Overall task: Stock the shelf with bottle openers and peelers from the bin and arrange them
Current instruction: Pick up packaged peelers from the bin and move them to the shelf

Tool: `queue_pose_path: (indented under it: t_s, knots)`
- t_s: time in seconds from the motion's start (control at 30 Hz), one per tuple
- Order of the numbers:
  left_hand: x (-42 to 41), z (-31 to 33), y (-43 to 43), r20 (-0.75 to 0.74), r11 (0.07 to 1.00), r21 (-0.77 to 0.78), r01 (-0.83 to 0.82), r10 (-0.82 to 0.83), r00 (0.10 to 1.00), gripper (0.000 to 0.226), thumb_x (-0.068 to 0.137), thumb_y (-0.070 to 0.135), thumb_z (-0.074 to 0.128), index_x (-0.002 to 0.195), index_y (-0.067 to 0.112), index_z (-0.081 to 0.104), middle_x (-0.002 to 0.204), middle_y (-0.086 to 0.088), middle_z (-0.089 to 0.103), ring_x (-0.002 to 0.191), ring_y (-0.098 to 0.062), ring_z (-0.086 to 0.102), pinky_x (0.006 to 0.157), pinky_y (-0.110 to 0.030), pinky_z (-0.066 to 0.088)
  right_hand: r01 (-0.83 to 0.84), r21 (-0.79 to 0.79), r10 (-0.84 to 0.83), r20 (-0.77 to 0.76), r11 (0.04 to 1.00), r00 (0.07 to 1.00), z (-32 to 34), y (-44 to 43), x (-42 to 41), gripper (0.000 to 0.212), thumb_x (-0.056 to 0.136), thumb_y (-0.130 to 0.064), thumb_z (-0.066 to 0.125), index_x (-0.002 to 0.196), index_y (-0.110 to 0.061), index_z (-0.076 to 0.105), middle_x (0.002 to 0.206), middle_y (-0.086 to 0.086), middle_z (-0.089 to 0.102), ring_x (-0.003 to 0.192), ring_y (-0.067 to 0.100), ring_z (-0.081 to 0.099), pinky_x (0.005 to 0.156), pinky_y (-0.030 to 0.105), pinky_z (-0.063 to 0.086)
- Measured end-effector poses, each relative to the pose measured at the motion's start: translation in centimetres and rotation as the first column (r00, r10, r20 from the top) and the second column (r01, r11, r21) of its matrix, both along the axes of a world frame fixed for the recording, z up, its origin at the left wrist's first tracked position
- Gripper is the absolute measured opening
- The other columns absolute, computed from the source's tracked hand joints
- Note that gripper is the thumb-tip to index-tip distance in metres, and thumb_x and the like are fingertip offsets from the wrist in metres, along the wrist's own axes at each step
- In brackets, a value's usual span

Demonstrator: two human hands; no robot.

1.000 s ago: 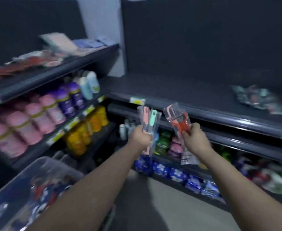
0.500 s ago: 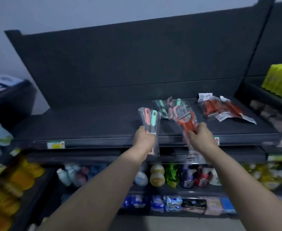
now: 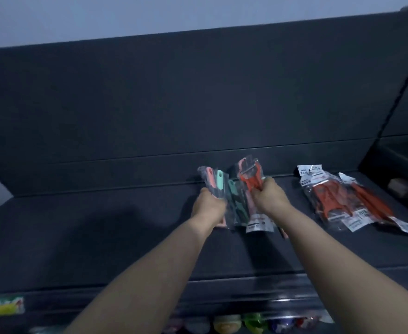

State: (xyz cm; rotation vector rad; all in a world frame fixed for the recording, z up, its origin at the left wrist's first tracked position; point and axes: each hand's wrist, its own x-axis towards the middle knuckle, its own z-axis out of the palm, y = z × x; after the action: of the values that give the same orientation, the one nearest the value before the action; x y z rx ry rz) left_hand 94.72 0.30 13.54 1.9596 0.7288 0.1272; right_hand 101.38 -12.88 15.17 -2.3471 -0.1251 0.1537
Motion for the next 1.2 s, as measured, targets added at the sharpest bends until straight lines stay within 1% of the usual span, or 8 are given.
queue_pose_path:
  t_s: [0.2,0.4,0.57,0.73,0.8,0.9,0.97,1.2]
  knots:
    - [2.2,-0.9,1.6,-0.354,0.866,0.431,0.254,-0.097,0.930,0.052,0.090,0.043,0.058,0.132,0.014,0.049,0.134,-0.007,0.048,0.126,-0.029,0.038,0.096,-0.038,0.040,-0.078,-0.254,0.062,-0.072,0.964,0.996,-1.5,0.9,2.5,0.042,0.091,-0.041,0.051,0.115,-0.008,0.061,0.123,0.018,0.055,0.107,0.034,0.058,0.090,0.036,0.046]
    - [4.4,1.1,-0.5,-0.128,0.756,0.615,0.225,-0.185,0.974,0.045,0.092,0.026,0.052,0.135,0.016,0.045,0.138,-0.006,0.043,0.125,-0.028,0.037,0.100,-0.041,0.039,0.047,-0.109,-0.036,0.105,0.993,0.994,0.6,-3.1,3.5,0.042,0.091,-0.035,0.056,0.124,-0.012,0.041,0.117,0.015,0.062,0.105,0.036,0.059,0.081,0.039,0.044]
    - [6.6,1.4,-5.5,-0.113,0.709,0.623,0.332,-0.338,0.934,0.037,0.091,0.022,0.053,0.129,0.022,0.055,0.136,-0.003,0.047,0.125,-0.026,0.039,0.102,-0.034,0.037,0.134,-0.310,-0.065,0.223,0.941,0.973,0.6,-10.0,4.3,0.061,0.092,-0.030,0.051,0.144,-0.018,0.021,0.123,0.014,0.060,0.109,0.036,0.058,0.081,0.041,0.044]
    - [8.0,1.2,-10.5,-0.134,0.676,0.627,0.386,-0.395,0.909,0.034,0.091,0.020,0.054,0.125,0.024,0.059,0.135,-0.003,0.050,0.129,-0.024,0.038,0.109,-0.032,0.030,0.156,-0.264,-0.077,0.287,0.952,0.955,0.2,-16.1,5.6,0.063,0.091,-0.032,0.052,0.146,-0.025,0.024,0.128,0.016,0.052,0.112,0.038,0.054,0.083,0.043,0.044]
    - [8.3,1.3,-11.9,-0.131,0.677,0.627,0.387,-0.398,0.908,0.035,0.092,0.019,0.054,0.126,0.024,0.058,0.135,-0.002,0.050,0.127,-0.023,0.039,0.106,-0.032,0.033,0.191,-0.376,-0.076,0.301,0.907,0.951,-0.3,-17.7,6.4,0.061,0.091,-0.033,0.050,0.147,-0.031,0.024,0.127,0.014,0.048,0.115,0.037,0.049,0.088,0.044,0.042]
    - [8.4,1.7,-13.5,-0.111,0.686,0.632,0.361,-0.381,0.918,0.034,0.093,0.019,0.053,0.126,0.024,0.058,0.135,-0.001,0.050,0.127,-0.022,0.038,0.104,-0.033,0.035,0.160,-0.648,0.024,0.266,0.745,0.964,-1.5,-19.2,7.4,0.045,0.092,-0.029,0.044,0.137,-0.034,0.042,0.134,0.008,0.040,0.122,0.030,0.036,0.095,0.046,0.035]
    - [8.4,1.9,-14.0,-0.097,0.692,0.643,0.330,-0.353,0.930,0.034,0.092,0.017,0.052,0.125,0.023,0.059,0.134,0.000,0.051,0.126,-0.021,0.039,0.103,-0.032,0.036,0.098,-0.661,0.059,0.211,0.744,0.976,-1.9,-19.6,7.8,0.039,0.093,-0.029,0.040,0.130,-0.033,0.050,0.136,0.006,0.040,0.124,0.029,0.034,0.097,0.047,0.033]
    - [6.2,2.4,-13.9,-0.156,0.669,0.714,0.206,-0.134,0.979,0.034,0.088,0.015,0.052,0.121,0.020,0.060,0.128,-0.005,0.053,0.123,-0.027,0.040,0.101,-0.038,0.039,-0.052,-0.638,0.367,0.372,0.768,0.853,-0.2,-17.2,6.7,0.041,0.088,-0.019,0.046,0.128,-0.025,0.051,0.135,0.004,0.045,0.125,0.028,0.038,0.096,0.044,0.034]
